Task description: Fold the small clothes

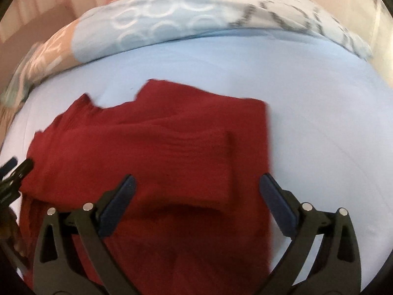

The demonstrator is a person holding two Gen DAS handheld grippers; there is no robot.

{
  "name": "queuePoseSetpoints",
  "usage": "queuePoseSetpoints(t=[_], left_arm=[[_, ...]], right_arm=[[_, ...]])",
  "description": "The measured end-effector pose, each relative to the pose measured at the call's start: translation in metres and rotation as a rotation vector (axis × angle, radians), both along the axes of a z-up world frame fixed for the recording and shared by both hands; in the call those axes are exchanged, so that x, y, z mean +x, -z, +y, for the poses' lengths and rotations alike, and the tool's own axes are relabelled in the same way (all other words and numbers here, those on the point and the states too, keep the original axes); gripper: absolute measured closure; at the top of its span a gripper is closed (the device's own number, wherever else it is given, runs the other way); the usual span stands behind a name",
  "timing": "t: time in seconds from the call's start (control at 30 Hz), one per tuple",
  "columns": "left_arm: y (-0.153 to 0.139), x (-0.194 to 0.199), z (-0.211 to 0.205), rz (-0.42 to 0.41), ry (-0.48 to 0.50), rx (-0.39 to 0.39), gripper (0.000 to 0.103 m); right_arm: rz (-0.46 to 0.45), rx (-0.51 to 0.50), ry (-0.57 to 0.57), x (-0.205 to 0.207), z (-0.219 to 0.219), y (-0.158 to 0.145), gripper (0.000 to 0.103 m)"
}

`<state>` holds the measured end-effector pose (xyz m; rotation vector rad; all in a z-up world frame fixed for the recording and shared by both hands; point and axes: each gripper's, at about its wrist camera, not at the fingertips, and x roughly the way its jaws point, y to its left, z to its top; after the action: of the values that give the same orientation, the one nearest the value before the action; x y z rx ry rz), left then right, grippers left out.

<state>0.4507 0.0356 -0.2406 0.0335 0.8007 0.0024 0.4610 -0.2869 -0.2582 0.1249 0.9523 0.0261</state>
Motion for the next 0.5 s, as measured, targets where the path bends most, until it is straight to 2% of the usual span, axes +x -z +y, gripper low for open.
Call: queuePoseSetpoints(t=[0.27,0.5], left_arm=[[-0.045,-0.039,0.001,-0.026,-0.012,0.024,0.002],[-0.084,-0.081,0.001,-0.044,-0.011,-0.006,0.002]], right_arm=[[-0.099,-0.026,-0.009,-0.056,-0.011,-0.06,0.003],[-0.16,-0.039,-0.017,-0.104,-0.001,-0.108,0.003]])
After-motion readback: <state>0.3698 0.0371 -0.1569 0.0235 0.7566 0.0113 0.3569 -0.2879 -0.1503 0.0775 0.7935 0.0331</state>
